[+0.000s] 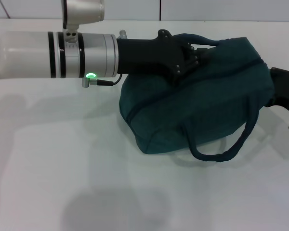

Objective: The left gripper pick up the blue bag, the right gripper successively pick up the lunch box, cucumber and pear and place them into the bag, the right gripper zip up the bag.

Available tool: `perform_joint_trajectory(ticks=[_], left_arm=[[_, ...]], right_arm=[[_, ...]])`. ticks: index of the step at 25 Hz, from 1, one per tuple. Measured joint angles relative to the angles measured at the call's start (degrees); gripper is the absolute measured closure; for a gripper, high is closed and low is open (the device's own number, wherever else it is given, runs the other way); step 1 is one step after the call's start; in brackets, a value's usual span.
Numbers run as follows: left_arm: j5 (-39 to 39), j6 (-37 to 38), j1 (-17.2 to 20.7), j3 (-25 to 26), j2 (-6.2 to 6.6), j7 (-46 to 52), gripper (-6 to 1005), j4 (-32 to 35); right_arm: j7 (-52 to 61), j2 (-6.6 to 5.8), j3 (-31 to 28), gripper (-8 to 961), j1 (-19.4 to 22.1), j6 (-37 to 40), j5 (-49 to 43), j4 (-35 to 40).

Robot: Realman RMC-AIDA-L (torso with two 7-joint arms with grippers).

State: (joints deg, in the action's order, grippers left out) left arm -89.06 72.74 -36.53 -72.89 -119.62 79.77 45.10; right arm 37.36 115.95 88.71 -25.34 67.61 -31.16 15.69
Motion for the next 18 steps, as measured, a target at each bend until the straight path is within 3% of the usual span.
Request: perform_joint_trajectory(ticks=[18], left_arm=[[1.60,0.37,-1.09,-0.90,-0.11,1.49,834,-1.68]], right_arm=[[0.66,-0.09,0.36,934,0.56,-5.24,1.37,-0.10]])
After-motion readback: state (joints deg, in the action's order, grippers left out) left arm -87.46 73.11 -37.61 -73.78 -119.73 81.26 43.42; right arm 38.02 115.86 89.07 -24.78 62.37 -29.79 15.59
